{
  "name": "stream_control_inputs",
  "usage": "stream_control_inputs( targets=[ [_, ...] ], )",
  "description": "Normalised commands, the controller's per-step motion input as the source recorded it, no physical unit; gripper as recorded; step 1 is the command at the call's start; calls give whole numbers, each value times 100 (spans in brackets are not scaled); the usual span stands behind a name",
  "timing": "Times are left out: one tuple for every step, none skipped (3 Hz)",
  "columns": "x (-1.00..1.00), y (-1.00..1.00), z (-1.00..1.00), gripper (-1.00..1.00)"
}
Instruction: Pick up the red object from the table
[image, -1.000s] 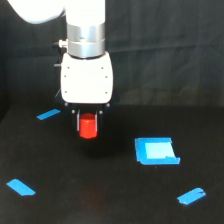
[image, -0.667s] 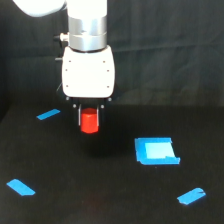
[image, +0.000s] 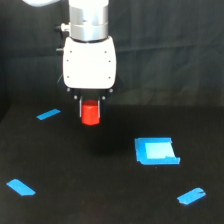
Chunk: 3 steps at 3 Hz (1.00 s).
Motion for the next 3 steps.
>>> stream_control_inputs(
  targets=[
    [4,-1,55,-100],
    [7,2,22,-96],
    [1,7,12,-93]
  ],
)
